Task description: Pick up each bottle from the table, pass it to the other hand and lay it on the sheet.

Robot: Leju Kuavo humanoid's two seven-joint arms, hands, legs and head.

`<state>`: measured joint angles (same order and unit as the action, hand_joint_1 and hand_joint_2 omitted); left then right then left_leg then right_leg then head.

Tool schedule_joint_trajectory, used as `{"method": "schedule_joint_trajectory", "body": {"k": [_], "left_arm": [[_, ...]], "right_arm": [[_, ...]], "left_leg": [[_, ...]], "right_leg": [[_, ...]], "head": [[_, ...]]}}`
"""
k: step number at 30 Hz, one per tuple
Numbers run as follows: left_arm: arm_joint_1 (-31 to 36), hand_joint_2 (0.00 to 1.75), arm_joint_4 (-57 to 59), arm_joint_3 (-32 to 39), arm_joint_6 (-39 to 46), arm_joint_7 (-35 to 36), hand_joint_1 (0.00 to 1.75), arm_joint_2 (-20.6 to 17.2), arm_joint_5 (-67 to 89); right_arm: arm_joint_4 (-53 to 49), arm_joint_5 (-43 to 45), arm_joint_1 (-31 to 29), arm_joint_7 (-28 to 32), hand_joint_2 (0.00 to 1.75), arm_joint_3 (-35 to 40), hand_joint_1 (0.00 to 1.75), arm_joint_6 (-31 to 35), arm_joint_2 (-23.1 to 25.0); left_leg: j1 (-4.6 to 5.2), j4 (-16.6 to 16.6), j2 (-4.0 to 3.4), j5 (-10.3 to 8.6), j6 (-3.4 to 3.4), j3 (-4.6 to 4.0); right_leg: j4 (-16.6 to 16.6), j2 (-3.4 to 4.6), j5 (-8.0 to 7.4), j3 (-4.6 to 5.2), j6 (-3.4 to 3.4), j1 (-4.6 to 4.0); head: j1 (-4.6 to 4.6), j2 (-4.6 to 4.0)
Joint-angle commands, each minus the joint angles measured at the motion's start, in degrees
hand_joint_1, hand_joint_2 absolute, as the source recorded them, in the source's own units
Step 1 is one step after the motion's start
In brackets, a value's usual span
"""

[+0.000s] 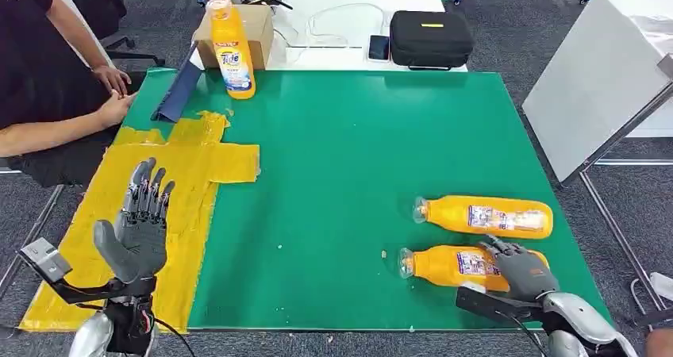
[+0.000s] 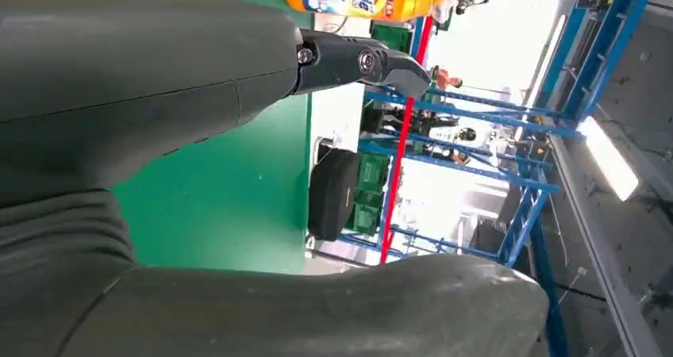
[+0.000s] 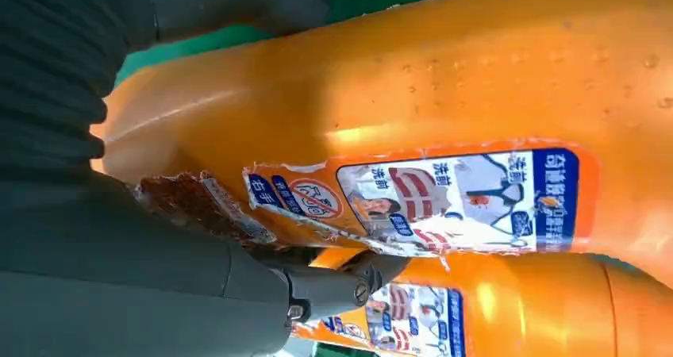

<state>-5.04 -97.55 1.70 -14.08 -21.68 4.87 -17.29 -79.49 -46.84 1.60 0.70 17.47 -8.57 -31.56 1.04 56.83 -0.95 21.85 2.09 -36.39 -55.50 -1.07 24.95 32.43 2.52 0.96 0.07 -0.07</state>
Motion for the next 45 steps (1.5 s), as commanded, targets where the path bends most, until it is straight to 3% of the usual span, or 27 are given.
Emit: {"method": "schedule_joint_trajectory", "body": {"k": [1,6,7,9,15,18,20,22,26,30,31,35,45], "left_arm": [[2.1,0.00,4.0,-0.6,0.1,0.2,0.00,-1.3,0.0],[2.1,0.00,4.0,-0.6,0.1,0.2,0.00,-1.3,0.0],[2.1,0.00,4.0,-0.8,0.2,0.2,0.00,-1.4,-0.1],[2.5,0.00,4.6,-1.3,0.1,0.3,0.00,-1.3,-0.2],[2.7,0.00,5.1,-1.9,0.1,0.3,0.00,-1.2,-0.5],[2.5,0.00,5.1,-2.1,0.0,0.3,0.00,-1.2,-0.5],[1.6,0.00,4.7,-1.9,-0.4,0.2,0.00,-0.9,-0.5],[-0.8,0.00,3.0,-1.9,-0.8,0.3,0.00,-0.6,0.2],[-4.1,0.00,1.8,-4.8,-1.7,-0.2,0.00,0.8,1.2],[-2.5,0.00,2.8,-8.9,-0.6,-1.1,0.00,1.8,1.8],[-1.9,1.75,3.1,-9.9,-0.4,-1.0,0.00,1.5,2.0],[-1.2,1.75,3.2,-12.6,0.8,-0.2,0.00,1.0,4.0],[-0.4,1.75,2.0,-15.8,3.3,-0.4,0.00,2.7,4.5]], "right_arm": [[8.4,0.3,1.3,-0.1,1.75,6.8,1.43,-0.5,1.5],[8.4,0.3,1.3,-0.1,1.75,6.8,1.43,-0.5,1.5],[8.9,0.4,1.1,-0.3,1.75,7.6,1.68,-0.6,1.4],[11.9,0.2,0.8,-0.8,1.75,9.3,1.75,-0.6,2.5],[18.8,-1.5,-0.1,-1.6,1.75,12.7,1.75,2.2,5.4],[19.8,-1.4,-0.3,-1.7,1.75,12.9,1.75,2.3,6.0],[20.9,0.8,-0.5,-2.8,1.75,10.5,1.75,6.1,8.7],[16.6,4.9,0.8,-3.4,1.75,5.4,1.75,9.2,12.9],[-0.6,20.3,5.0,3.6,1.75,-4.4,1.75,9.7,20.2],[-6.4,23.8,4.1,4.7,1.75,-3.8,1.75,6.3,20.7],[-5.7,23.5,2.7,4.6,1.75,-3.5,1.75,6.4,21.6],[-2.9,24.6,-1.0,5.4,1.75,-2.8,1.75,6.0,24.6],[-1.8,25.6,-5.4,5.8,1.75,2.6,1.75,7.6,30.1]], "left_leg": [[-0.21,-0.1,0.28,0.00,-0.23,0.26],[-0.14,-0.1,0.12,0.01,-0.18,0.41],[-0.19,-0.1,0.22,0.00,-0.25,0.43],[-0.15,-0.1,0.10,0.02,-0.17,0.50],[-0.33,-0.2,0.22,-0.01,-0.29,0.75],[-0.59,-0.2,-0.18,0.16,-0.34,1.06],[-0.77,-0.1,-0.58,0.48,-0.54,1.42],[-0.86,-0.2,-0.64,0.50,-0.45,1.49],[-1.07,-0.1,-1.12,0.71,-0.44,1.66],[-1.03,-0.1,-1.00,0.60,-0.66,1.50],[-0.93,-0.1,-0.90,0.58,-0.69,1.36],[-0.91,0.0,-0.87,0.53,-0.43,1.43],[-0.81,0.0,-0.74,0.25,-0.43,0.46]], "right_leg": [[0.2,-0.13,-0.01,-0.39,-0.15,-0.17],[0.2,-0.07,0.00,-0.48,-0.10,-0.12],[0.2,-0.11,0.00,-0.53,-0.15,-0.16],[0.2,-0.05,0.00,-0.58,-0.10,-0.12],[0.4,-0.14,-0.04,-0.87,-0.17,-0.27],[0.7,0.17,0.02,-1.18,-0.37,-0.46],[0.8,0.61,0.12,-1.50,-0.40,-0.62],[1.0,0.70,0.30,-1.62,-0.52,-0.71],[1.0,1.07,0.46,-1.82,-0.63,-0.97],[0.9,0.96,0.46,-1.67,-0.67,-0.94],[0.8,0.90,0.48,-1.50,-0.67,-0.84],[0.8,0.98,-0.15,-1.63,-0.39,-0.86],[0.7,0.93,-0.29,-1.32,-0.39,-0.84]], "head": [[0.02,0.00],[0.00,0.00],[0.02,0.00],[0.02,0.00],[0.00,0.02],[0.00,0.00],[0.00,0.00],[0.00,0.00],[-0.04,0.00],[-0.02,0.00],[0.02,0.00],[0.04,0.00],[0.02,0.00]]}}
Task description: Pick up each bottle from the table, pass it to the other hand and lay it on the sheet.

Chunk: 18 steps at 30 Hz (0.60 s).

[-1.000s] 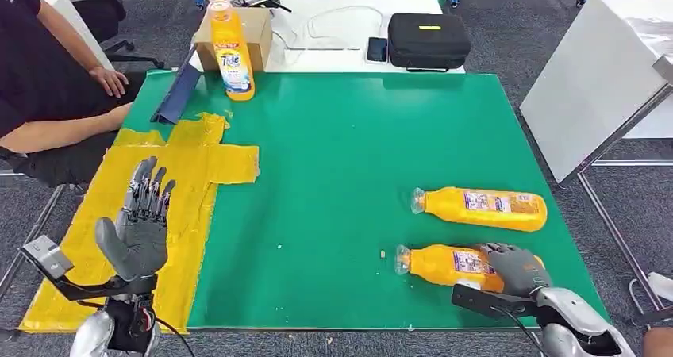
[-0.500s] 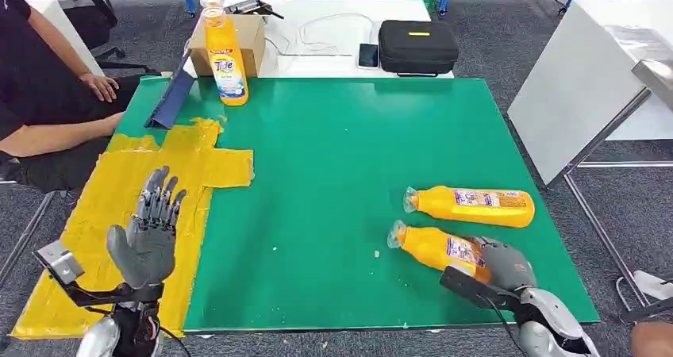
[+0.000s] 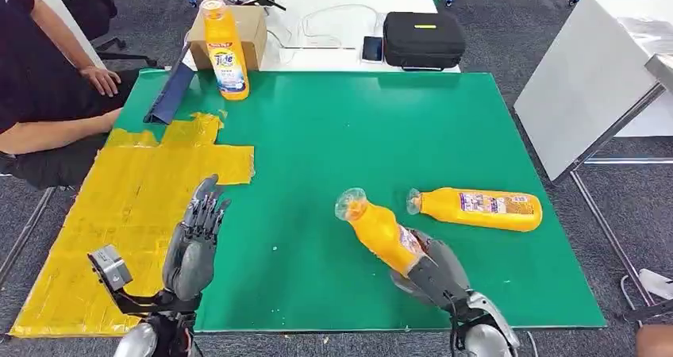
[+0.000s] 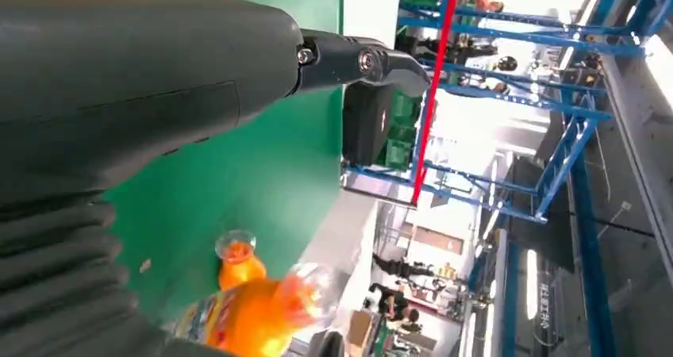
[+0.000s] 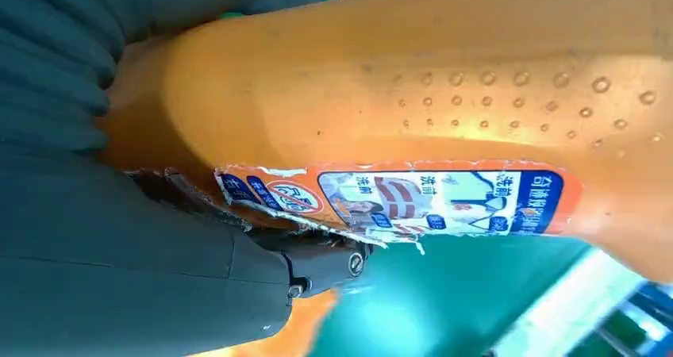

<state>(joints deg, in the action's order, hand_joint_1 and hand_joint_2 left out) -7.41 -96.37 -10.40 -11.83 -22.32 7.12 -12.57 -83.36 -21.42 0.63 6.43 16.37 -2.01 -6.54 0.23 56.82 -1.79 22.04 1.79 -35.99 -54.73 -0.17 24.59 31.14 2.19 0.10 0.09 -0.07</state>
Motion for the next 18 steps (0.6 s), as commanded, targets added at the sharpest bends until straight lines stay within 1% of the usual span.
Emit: {"method": "schedule_joint_trajectory", "body": {"k": [1,5,8,9,11,15,18], "left_arm": [[1.8,1.75,0.5,-3.9,1.2,0.1,0.00,0.6,-0.6],[1.3,1.75,-0.9,-5.3,2.7,-0.1,0.00,0.9,-0.5],[1.6,1.75,-0.6,-5.6,2.5,0.4,0.00,0.8,-1.5],[1.6,1.75,-0.3,-5.7,0.4,2.2,0.00,0.8,-5.5],[1.5,1.75,-0.5,-5.9,0.1,2.1,0.00,0.9,-5.9],[1.5,1.75,-1.2,-5.4,0.0,2.5,0.00,1.1,-7.6],[1.6,1.75,-0.7,-4.7,-0.2,3.1,0.00,1.2,-9.0]], "right_arm": [[2.5,0.1,-4.8,0.1,1.75,4.7,1.75,1.3,5.4],[3.0,0.5,-6.1,0.3,1.75,7.2,1.75,4.2,8.3],[3.6,1.4,-7.1,-0.1,1.75,8.1,1.75,4.8,8.9],[4.1,2.4,-7.9,0.3,1.75,8.6,1.75,5.3,9.5],[5.3,2.7,-9.4,0.9,1.75,9.8,1.75,6.4,11.6],[7.5,2.4,-12.1,0.9,1.75,14.4,1.75,7.3,14.5],[8.8,2.7,-13.4,0.6,1.75,16.5,1.75,7.5,15.5]], "left_leg": [[0.00,0.0,0.12,0.08,-0.14,0.07],[0.00,0.1,0.07,0.07,-0.13,-0.06],[0.01,0.0,0.00,0.04,-0.11,-0.13],[0.03,0.0,0.06,0.05,-0.15,-0.12],[0.02,0.0,0.10,0.03,-0.12,-0.12],[0.03,0.1,-0.09,0.10,-0.18,-0.13],[0.00,0.0,-0.04,0.05,-0.13,-0.14]], "right_leg": [[-0.1,0.00,0.08,-0.03,-0.07,0.03],[-0.1,-0.03,0.06,0.07,-0.07,0.02],[0.0,0.01,0.03,0.16,-0.07,0.03],[-0.1,-0.01,0.06,0.15,-0.09,0.04],[0.0,-0.08,0.05,0.14,-0.07,0.03],[-0.2,0.17,0.06,0.23,-0.10,0.05],[-0.1,0.04,0.03,0.22,-0.08,0.01]], "head": [[0.00,0.00],[0.00,0.00],[0.00,0.00],[0.00,0.00],[0.02,0.00],[-0.02,0.00],[0.00,0.00]]}}
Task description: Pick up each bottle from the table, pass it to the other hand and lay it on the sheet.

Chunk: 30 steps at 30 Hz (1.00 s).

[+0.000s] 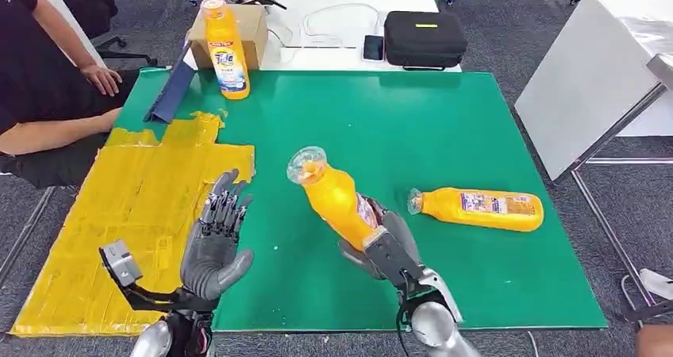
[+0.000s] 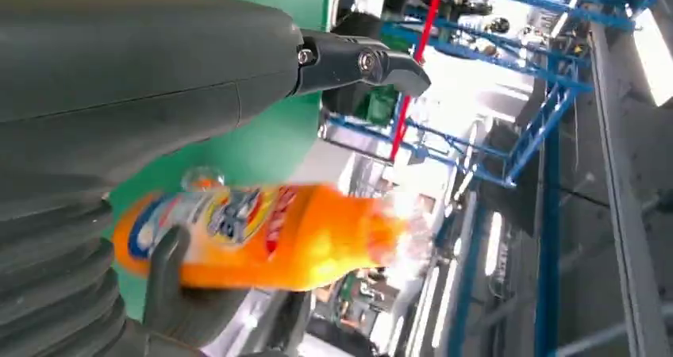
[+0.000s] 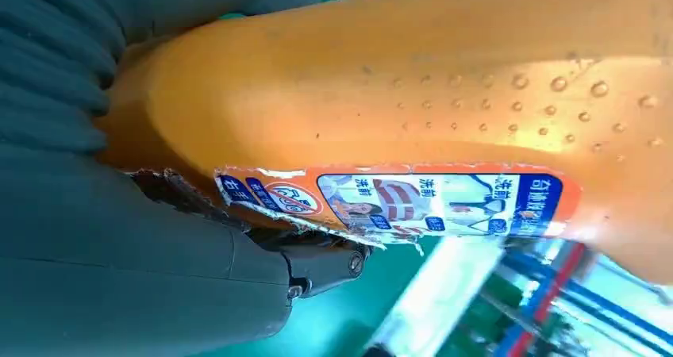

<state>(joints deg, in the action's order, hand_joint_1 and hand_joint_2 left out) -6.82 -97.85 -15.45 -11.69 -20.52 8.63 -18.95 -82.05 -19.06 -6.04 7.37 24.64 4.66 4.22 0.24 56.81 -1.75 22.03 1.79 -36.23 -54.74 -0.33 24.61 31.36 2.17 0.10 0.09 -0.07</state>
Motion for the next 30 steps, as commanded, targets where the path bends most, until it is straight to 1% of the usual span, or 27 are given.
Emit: {"method": "schedule_joint_trajectory", "body": {"k": [1,3,6,10,13,14,17,18,21,22,24,25,27,28,29,30], "left_arm": [[1.0,1.75,0.8,0.4,-0.4,1.3,0.00,-0.3,-2.6],[1.0,1.75,0.9,0.5,-0.7,1.4,0.00,-0.2,-2.7],[0.9,1.75,0.6,1.1,-0.8,1.5,0.00,-0.3,-2.9],[0.0,1.75,-1.1,2.9,-0.2,1.4,0.00,-0.2,-3.1],[-0.4,1.75,-1.7,4.0,0.3,1.0,0.00,0.2,-3.1],[-0.7,1.75,-2.1,4.6,0.4,0.8,0.00,0.3,-3.1],[-0.8,1.75,-2.5,5.4,1.2,0.9,0.00,0.4,-2.3],[-0.7,1.75,-2.4,5.5,1.4,0.8,0.00,0.4,-1.9],[-0.7,1.75,-2.2,5.7,1.6,0.6,0.00,0.5,-1.7],[-0.7,1.75,-2.2,5.7,1.6,0.6,0.00,0.5,-1.7],[-0.6,1.75,-2.1,5.8,1.9,0.3,0.00,0.5,-1.3],[-0.7,1.75,-2.1,6.0,2.1,0.2,0.00,0.4,-1.1],[-0.8,1.75,-2.3,6.3,1.6,-0.6,0.00,0.3,-1.2],[-1.0,1.75,-2.4,6.4,1.3,-1.0,0.24,0.4,-1.2],[-1.1,1.75,-2.5,6.3,0.4,-2.1,1.75,0.3,-0.9],[-1.3,1.75,-2.4,6.1,0.1,-2.3,1.75,0.2,-0.8]], "right_arm": [[7.5,0.3,-6.8,-0.4,1.75,8.2,1.75,0.9,4.8],[7.8,1.1,-7.2,-0.1,1.75,9.1,1.75,0.6,4.4],[9.3,0.7,-8.0,-0.2,1.75,12.3,1.75,0.6,5.4],[9.6,-2.4,-6.3,-0.7,1.75,15.9,1.75,2.3,5.4],[9.2,-3.3,-5.6,-0.7,1.75,17.8,1.75,1.8,4.8],[8.9,-5.2,-5.0,-1.0,1.75,19.3,1.75,1.8,4.5],[9.4,-7.6,-4.4,-0.6,1.75,22.9,1.75,1.4,4.4],[9.4,-8.3,-4.4,-0.4,1.75,24.0,1.75,1.2,4.3],[9.0,-8.9,-4.3,0.1,1.75,25.3,1.75,0.9,3.9],[9.0,-8.9,-4.3,0.1,1.75,25.3,1.75,0.9,3.9],[8.4,-9.2,-4.4,0.4,1.75,26.1,1.75,0.5,3.5],[8.0,-9.4,-4.4,0.6,1.75,26.7,1.75,0.1,3.2],[6.8,-9.8,-4.6,1.4,1.75,28.1,1.75,-0.5,2.8],[6.3,-9.8,-4.6,1.4,1.75,28.4,1.75,-0.6,2.8],[5.9,-9.9,-4.8,1.4,1.75,28.9,1.75,-0.7,2.7],[5.6,-9.9,-4.8,1.4,1.75,29.0,1.75,-0.7,2.7]], "left_leg": [[0.00,0.0,0.00,0.07,-0.17,0.10],[-0.02,0.0,0.08,0.06,-0.16,0.11],[0.00,0.0,0.06,0.08,-0.16,0.10],[-0.02,0.0,-0.03,0.06,-0.12,0.02],[-0.02,0.0,0.11,0.06,-0.15,0.02],[-0.01,0.0,0.18,0.10,-0.20,0.09],[-0.02,0.0,0.05,0.05,-0.11,-0.03],[-0.02,0.0,0.13,0.08,-0.16,0.02],[0.00,0.0,0.16,0.11,-0.18,0.02],[-0.02,0.0,0.14,0.04,-0.11,-0.09],[0.01,0.0,0.29,0.13,-0.19,0.04],[-0.02,0.0,0.12,0.03,-0.12,-0.13],[-0.02,0.0,0.21,0.06,-0.14,-0.12],[-0.02,0.0,0.27,0.09,-0.19,-0.07],[-0.01,0.0,0.18,0.05,-0.13,-0.15],[-0.02,0.0,0.21,0.08,-0.15,-0.12]], "right_leg": [[-0.1,0.16,0.04,-0.01,-0.09,0.03],[-0.1,0.06,0.06,-0.05,-0.08,0.02],[-0.1,0.12,0.07,0.00,-0.08,0.05],[0.0,0.15,0.03,0.05,-0.07,0.02],[0.0,0.02,0.07,0.02,-0.08,0.02],[-0.1,0.01,0.13,-0.03,-0.11,0.05],[0.0,0.05,0.05,0.08,-0.07,0.02],[0.0,0.03,0.09,0.03,-0.09,0.03],[-0.1,0.03,0.13,0.05,-0.10,0.06],[0.0,-0.03,0.06,0.13,-0.07,0.01],[-0.1,-0.07,0.20,0.15,-0.11,0.07],[0.0,-0.01,0.08,0.56,-0.10,0.02],[0.0,-0.07,0.13,0.67,-0.12,0.03],[0.0,-0.09,0.17,0.64,-0.14,0.04],[0.0,-0.05,0.12,0.72,-0.12,0.04],[0.0,-0.04,0.15,0.68,-0.13,0.03]], "head": [[0.00,0.02],[0.00,0.00],[0.00,0.00],[0.00,0.00],[-0.02,0.00],[-0.02,0.00],[0.00,0.00],[-0.02,0.02],[0.00,0.00],[-0.02,0.00],[-0.02,0.00],[-0.02,0.00],[-0.02,0.00],[-0.02,0.00],[-0.02,0.00],[-0.02,0.00]]}}
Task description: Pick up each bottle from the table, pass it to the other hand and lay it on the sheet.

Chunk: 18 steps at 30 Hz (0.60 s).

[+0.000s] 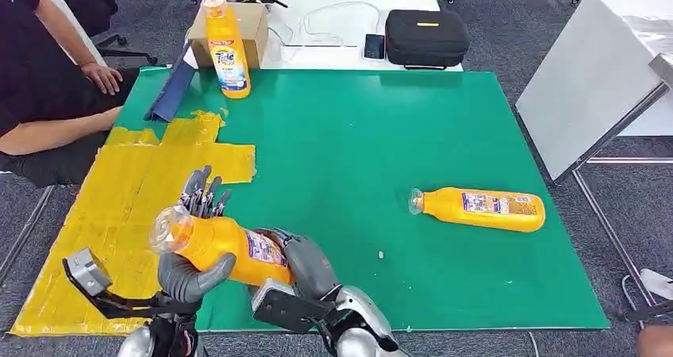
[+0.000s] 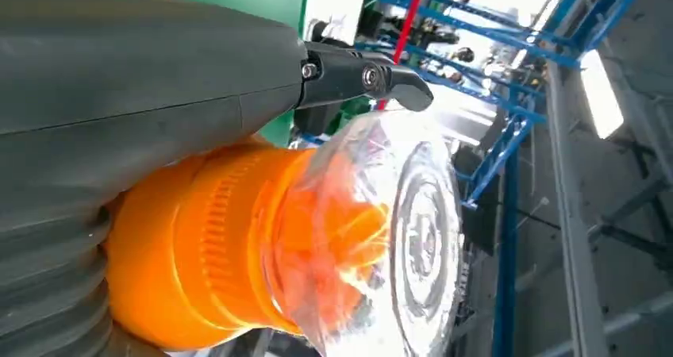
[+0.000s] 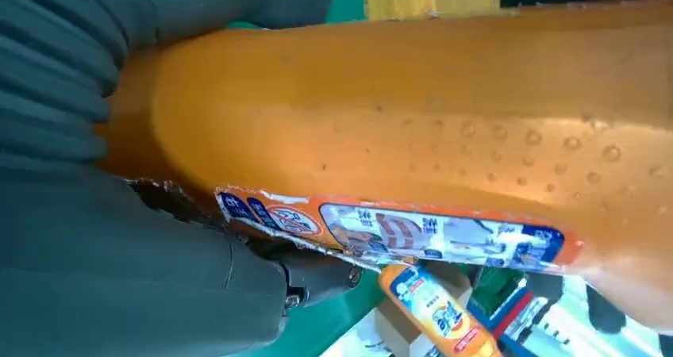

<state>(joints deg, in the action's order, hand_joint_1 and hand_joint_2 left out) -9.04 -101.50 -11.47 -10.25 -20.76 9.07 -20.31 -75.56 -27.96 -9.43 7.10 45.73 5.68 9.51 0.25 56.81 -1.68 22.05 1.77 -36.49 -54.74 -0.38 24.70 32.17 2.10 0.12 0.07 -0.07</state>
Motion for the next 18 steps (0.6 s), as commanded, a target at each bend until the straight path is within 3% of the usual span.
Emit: {"method": "schedule_joint_trajectory", "body": {"k": [1,18], "left_arm": [[0.9,1.75,1.3,2.1,-1.7,-2.2,1.75,-0.3,0.6],[1.3,1.75,1.8,1.8,-3.3,-2.8,1.75,-0.9,1.1]], "right_arm": [[-0.9,-1.0,-1.4,1.7,1.75,8.0,1.75,-1.7,-2.6],[-0.4,-1.2,-0.8,1.5,1.75,7.4,1.75,-1.5,-3.2]], "left_leg": [[-0.02,0.0,0.07,0.03,-0.09,0.09],[-0.01,0.0,0.14,0.03,-0.10,0.10]], "right_leg": [[0.0,0.02,0.02,-0.08,-0.04,0.00],[0.0,-0.04,0.04,-0.10,-0.04,0.01]], "head": [[0.00,0.00],[0.00,0.00]]}}
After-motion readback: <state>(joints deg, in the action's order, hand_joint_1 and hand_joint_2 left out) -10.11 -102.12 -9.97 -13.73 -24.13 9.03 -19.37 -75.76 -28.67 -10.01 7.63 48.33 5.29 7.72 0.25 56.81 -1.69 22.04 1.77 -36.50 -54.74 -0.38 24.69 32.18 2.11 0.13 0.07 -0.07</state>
